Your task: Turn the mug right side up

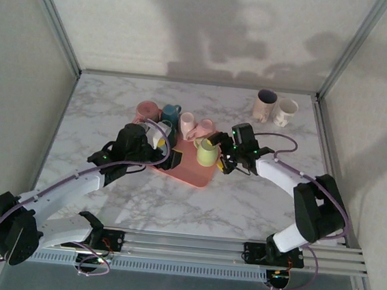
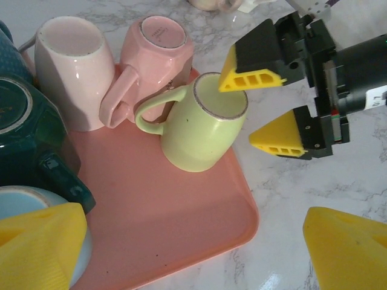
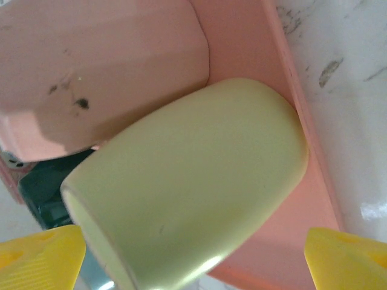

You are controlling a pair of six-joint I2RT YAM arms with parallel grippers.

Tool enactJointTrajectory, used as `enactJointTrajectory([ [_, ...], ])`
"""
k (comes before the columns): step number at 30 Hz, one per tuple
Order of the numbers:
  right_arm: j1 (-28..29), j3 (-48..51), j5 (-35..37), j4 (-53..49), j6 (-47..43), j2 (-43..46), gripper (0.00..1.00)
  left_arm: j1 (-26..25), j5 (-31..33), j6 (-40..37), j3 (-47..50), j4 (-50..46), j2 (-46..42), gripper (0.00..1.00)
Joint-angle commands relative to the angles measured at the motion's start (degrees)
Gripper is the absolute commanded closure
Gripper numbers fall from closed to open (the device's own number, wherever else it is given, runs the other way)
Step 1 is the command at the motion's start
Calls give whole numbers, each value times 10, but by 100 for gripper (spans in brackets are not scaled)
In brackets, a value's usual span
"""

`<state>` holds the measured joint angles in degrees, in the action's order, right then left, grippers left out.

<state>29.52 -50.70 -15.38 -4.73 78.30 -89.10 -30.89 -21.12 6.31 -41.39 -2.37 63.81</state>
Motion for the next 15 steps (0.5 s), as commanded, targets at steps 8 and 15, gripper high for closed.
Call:
enactJointTrajectory([
  [8,21,-37,25,52,21,-62,16,9,9,7,9,20,7,8],
  [15,22,-8,13,10,-87,-25,21,11,3,-4,6,19,20,8],
])
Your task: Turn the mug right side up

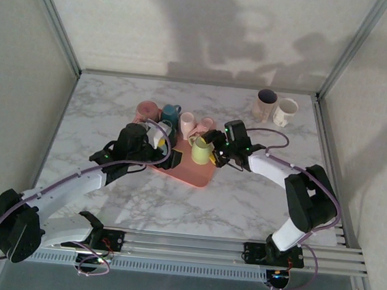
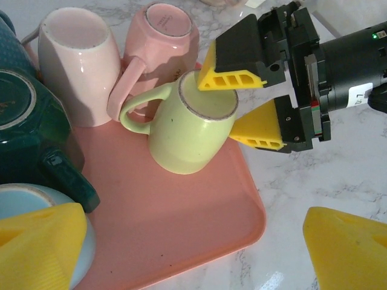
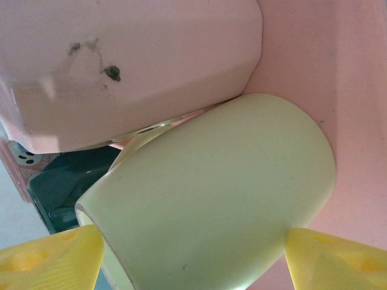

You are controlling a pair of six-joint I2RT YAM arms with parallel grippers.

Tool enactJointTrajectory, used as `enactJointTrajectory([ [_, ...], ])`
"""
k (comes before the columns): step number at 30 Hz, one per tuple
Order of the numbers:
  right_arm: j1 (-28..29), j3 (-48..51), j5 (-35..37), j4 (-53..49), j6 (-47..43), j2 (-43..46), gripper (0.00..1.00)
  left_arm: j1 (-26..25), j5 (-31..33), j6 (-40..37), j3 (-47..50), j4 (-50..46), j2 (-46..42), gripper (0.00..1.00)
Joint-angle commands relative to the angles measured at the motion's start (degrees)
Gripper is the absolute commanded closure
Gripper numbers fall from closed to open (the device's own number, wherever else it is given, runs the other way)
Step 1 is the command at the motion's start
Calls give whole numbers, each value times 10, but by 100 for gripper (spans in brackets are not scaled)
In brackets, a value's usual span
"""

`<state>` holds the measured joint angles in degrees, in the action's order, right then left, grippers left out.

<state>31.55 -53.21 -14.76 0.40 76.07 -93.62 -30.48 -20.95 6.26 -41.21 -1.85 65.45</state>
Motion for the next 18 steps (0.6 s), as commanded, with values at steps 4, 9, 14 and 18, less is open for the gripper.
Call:
enactJointTrajectory([
  [4,-3,13,-14,-117,-159,48,20,10,3,-20,-5,4,14,8],
  [9,-24,-8,-49,-180,-260,70,21,11,-7,-86,-35,-25,35,8],
  [14,-46,-74,-82,-253,-374,87,23,10,-12,-223,-77,-61,55,10],
  [18,-48,-90,-118,-240,-310,92,19,11,9,-291,-116,-81,80,10],
])
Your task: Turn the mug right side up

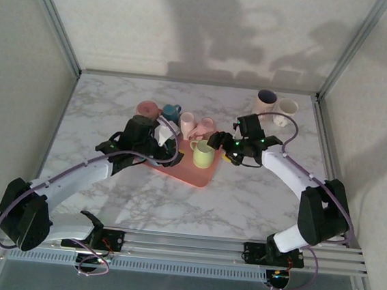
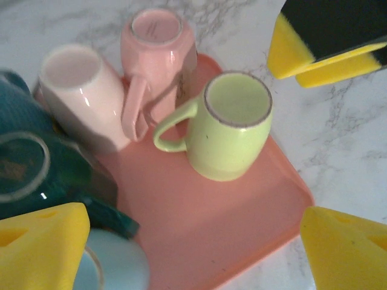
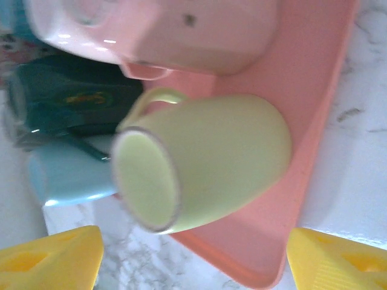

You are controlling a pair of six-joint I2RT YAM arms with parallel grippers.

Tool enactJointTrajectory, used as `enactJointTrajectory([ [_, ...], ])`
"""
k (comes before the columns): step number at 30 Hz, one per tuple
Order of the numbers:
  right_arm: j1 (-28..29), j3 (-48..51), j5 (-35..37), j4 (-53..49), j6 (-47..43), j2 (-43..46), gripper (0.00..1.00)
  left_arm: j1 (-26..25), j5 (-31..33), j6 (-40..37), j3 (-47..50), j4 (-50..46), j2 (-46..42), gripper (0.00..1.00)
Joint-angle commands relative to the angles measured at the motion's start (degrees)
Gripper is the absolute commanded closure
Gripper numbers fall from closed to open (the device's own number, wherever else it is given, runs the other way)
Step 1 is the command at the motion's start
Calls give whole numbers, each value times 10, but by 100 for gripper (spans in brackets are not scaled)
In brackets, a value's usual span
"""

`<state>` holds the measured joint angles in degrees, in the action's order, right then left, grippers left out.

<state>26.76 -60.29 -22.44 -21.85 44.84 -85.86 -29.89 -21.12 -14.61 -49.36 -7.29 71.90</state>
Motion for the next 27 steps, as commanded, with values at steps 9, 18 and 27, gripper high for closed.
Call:
enactJointTrajectory([
  [9,73,48,65,124,320,23,16,29,-26,7,-29,15,13,10],
  [18,122,97,194,153,508,45,7,43,-35,20,9,35,-10,10],
  [27,134,110,245,207,578,15,9,45,-33,31,22,55,-11,10],
])
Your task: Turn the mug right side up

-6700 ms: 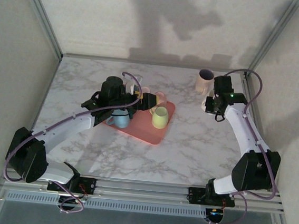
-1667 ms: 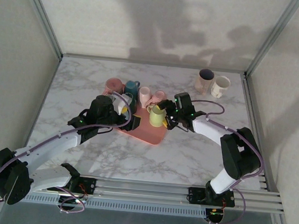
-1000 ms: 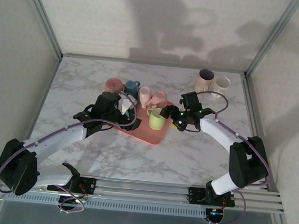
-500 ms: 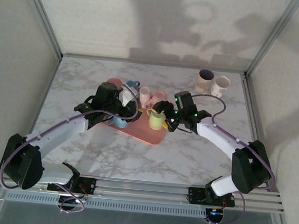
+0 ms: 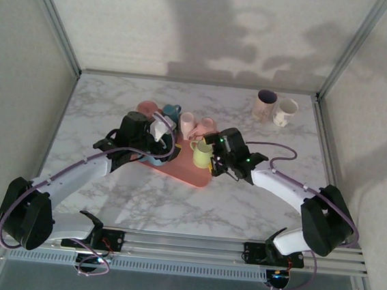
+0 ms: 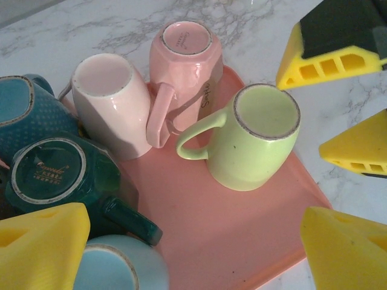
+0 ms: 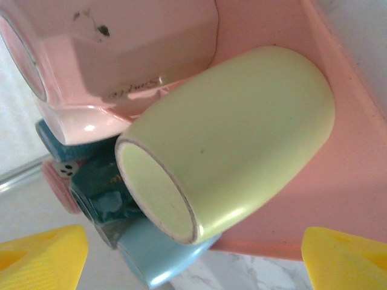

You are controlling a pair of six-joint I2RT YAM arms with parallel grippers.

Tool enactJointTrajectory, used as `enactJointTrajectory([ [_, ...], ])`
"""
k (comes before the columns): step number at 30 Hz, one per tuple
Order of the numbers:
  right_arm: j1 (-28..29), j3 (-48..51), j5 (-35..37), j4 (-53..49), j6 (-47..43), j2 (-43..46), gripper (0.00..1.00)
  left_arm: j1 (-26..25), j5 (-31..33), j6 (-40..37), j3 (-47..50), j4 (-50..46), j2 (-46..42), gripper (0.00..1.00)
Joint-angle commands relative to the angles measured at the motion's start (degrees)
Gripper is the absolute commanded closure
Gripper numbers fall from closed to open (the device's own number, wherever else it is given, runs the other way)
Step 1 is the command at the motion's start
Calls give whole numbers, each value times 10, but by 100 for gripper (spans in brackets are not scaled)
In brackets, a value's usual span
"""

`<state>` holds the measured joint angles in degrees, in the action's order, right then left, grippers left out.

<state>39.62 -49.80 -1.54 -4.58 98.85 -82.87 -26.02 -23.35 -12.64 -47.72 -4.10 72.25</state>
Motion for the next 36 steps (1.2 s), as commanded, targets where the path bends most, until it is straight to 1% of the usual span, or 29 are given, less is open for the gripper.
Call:
enactJointTrajectory([
  [1,6,2,35,40,34,-21,9,7,-11,11,7,24,-14,10],
  [8,6,-13,19,69,37,-66,10,7,-16,17,15,31,-15,10],
  [13,6,-17,16,49,31,-76,10,6,-13,14,16,28,-16,10],
  [18,6,-15,-4,17,-24,-78,14,7,-9,10,16,25,-15,10],
  [20,6,-11,-24,11,-65,-78,14,6,-9,7,18,23,-16,10],
  [25,-8,6,-99,-29,-208,-72,12,6,-11,-8,23,18,-16,10],
  [29,-41,17,-145,-63,-303,-63,13,6,-29,-46,28,18,-15,11],
  [32,-67,-15,-152,-111,-394,-58,14,5,-41,-96,16,3,-8,11],
  [36,-81,-102,-154,-203,-524,-59,14,5,-46,-172,-20,-38,9,11],
])
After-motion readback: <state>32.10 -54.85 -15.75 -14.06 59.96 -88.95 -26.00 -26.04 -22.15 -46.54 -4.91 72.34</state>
